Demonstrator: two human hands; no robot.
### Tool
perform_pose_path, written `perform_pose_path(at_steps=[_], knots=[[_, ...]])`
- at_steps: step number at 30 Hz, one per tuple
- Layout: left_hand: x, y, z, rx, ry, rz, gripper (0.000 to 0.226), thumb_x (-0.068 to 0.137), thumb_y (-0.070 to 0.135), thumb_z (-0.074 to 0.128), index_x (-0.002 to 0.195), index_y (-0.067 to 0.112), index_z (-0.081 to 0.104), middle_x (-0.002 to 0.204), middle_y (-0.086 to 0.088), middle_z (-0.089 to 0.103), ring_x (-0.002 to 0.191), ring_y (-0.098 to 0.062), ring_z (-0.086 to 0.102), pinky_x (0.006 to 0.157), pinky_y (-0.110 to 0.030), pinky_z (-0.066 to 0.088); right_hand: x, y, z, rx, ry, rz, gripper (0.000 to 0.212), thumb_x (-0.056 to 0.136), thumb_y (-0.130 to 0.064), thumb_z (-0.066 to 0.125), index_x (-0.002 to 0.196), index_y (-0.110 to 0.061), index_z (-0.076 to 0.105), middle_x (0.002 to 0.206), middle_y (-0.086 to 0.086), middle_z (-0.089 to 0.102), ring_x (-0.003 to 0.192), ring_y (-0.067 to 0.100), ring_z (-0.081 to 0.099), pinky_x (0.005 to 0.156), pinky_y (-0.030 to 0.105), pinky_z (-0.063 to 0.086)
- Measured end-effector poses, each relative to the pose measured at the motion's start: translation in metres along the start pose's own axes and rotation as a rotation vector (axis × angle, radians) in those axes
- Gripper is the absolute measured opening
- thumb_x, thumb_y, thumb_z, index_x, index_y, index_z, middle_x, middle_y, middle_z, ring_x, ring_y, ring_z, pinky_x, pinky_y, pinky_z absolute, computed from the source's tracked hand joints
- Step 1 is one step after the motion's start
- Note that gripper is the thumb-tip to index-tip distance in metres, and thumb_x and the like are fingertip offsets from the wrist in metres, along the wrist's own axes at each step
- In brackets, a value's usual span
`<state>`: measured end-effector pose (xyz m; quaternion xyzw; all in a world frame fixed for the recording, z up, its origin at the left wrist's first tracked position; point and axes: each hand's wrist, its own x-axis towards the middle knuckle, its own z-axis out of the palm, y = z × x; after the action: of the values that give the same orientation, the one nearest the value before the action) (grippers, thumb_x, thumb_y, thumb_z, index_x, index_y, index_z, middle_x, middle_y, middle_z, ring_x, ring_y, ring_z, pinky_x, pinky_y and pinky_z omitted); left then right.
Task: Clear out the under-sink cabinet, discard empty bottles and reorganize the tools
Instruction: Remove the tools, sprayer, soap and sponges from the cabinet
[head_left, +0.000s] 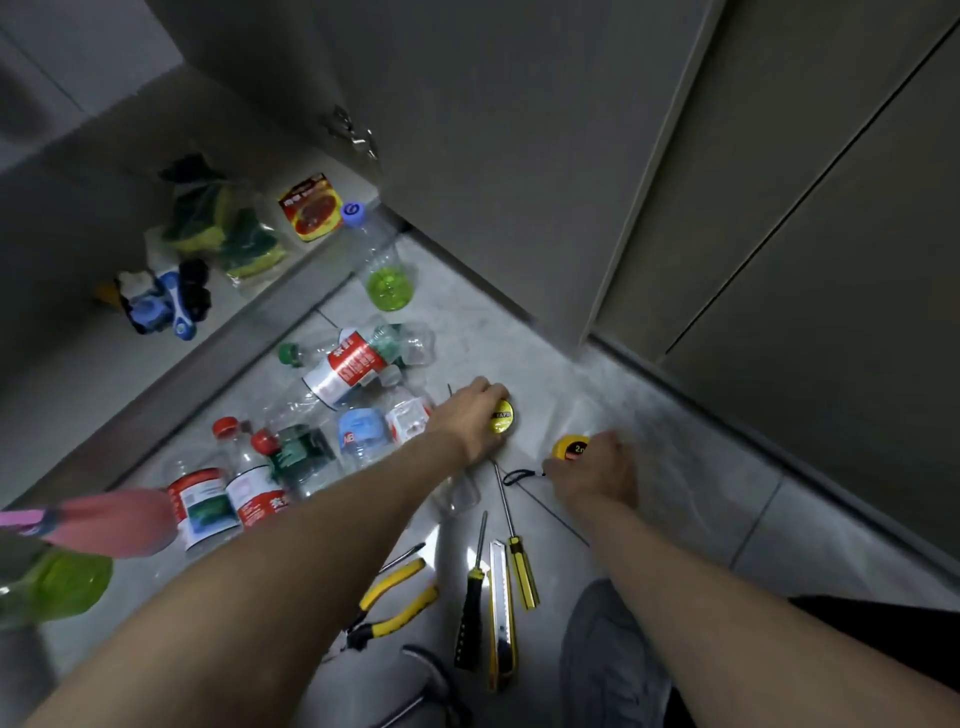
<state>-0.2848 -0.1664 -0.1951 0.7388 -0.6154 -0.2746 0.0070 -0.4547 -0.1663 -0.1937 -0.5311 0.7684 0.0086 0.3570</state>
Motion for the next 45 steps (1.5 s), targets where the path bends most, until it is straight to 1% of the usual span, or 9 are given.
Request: perform_pose_path(at_steps=[5,14,19,22,28,31,34,40,45], knots=[[0.031,-0.011,0.031,0.001,-0.029,0.031,0.058,0.084,0.024,0.066,0.139,0.027,0.047,0.133,-0.001,0.043,0.124,-0.026,0.046,0.092,-0.041,0.048,0.009,0.007,0.038,-0.033,0.050,-0.032,0.057,0.083,-0.028,0.075,0.129,-0.011,0.045,0.134,0.013,0.045,0.120,0.036,0.051,0.090,0.041,0.051],[0.022,-0.009,0.017,0.098,0.029,0.014,0.056,0.084,0.029,0.069,0.135,0.022,0.046,0.129,-0.006,0.046,0.120,-0.030,0.047,0.091,-0.041,0.042,0.012,0.006,0.040,-0.038,0.084,-0.108,0.059,0.078,-0.029,0.077,0.128,-0.012,0.050,0.134,0.012,0.043,0.126,0.033,0.042,0.095,0.042,0.047],[-0.008,-0.031,-0.040,0.122,0.024,-0.036,0.026,0.087,0.037,0.058,0.108,0.023,0.063,0.116,-0.008,0.064,0.111,-0.031,0.059,0.077,-0.034,0.041,0.000,-0.015,0.019,0.105,0.049,-0.169,0.042,0.087,-0.014,0.062,0.129,-0.008,0.056,0.138,0.015,0.046,0.128,0.034,0.046,0.102,0.044,0.044],[-0.035,-0.059,-0.083,0.177,0.046,-0.063,0.028,0.090,0.043,0.054,0.098,0.020,0.067,0.108,-0.010,0.068,0.103,-0.032,0.063,0.070,-0.030,0.038,-0.018,-0.044,0.010,0.129,0.048,-0.280,0.038,0.088,-0.011,0.059,0.126,-0.010,0.059,0.135,0.014,0.049,0.126,0.033,0.047,0.101,0.043,0.044],[-0.095,-0.148,-0.179,0.425,0.051,-0.107,0.032,0.091,0.043,0.053,0.105,0.018,0.066,0.112,-0.013,0.066,0.102,-0.033,0.063,0.068,-0.030,0.037,-0.071,-0.140,0.022,0.236,-0.043,-0.547,0.034,0.086,-0.005,0.056,0.116,-0.018,0.065,0.120,0.003,0.064,0.105,0.023,0.061,0.090,0.032,0.047],[-0.110,-0.204,-0.220,0.468,0.031,-0.204,0.033,0.091,0.036,0.052,0.114,0.016,0.064,0.117,-0.015,0.063,0.105,-0.034,0.061,0.072,-0.030,0.038,-0.097,-0.181,0.037,0.236,-0.101,-0.699,0.030,0.085,-0.003,0.054,0.102,-0.022,0.068,0.094,-0.006,0.071,0.089,0.017,0.065,0.086,0.036,0.053],[-0.118,-0.262,-0.236,0.415,0.114,-0.300,0.027,0.092,0.041,0.049,0.107,0.021,0.061,0.116,-0.012,0.064,0.097,-0.032,0.060,0.071,-0.029,0.037,-0.112,-0.223,0.057,0.194,-0.147,-0.783,0.026,0.086,-0.007,0.053,0.095,-0.025,0.069,0.082,-0.005,0.071,0.085,0.022,0.067,0.082,0.039,0.056],[-0.112,-0.371,-0.219,0.195,0.299,-0.610,0.036,0.092,0.037,0.051,0.119,0.015,0.062,0.121,-0.013,0.063,0.111,-0.033,0.061,0.075,-0.033,0.042,-0.128,-0.315,0.112,0.037,-0.219,-0.928,0.020,0.092,-0.013,0.054,0.103,-0.023,0.068,0.099,0.003,0.072,0.097,0.027,0.066,0.091,0.044,0.054],[-0.079,-0.411,-0.208,-0.142,0.587,-0.668,0.040,0.097,0.027,0.051,0.135,0.013,0.049,0.137,-0.015,0.051,0.124,-0.035,0.052,0.094,-0.042,0.047,-0.137,-0.381,0.160,-0.104,-0.175,-1.066,0.016,0.092,-0.020,0.059,0.103,-0.025,0.069,0.098,-0.001,0.071,0.096,0.024,0.066,0.086,0.041,0.055]])
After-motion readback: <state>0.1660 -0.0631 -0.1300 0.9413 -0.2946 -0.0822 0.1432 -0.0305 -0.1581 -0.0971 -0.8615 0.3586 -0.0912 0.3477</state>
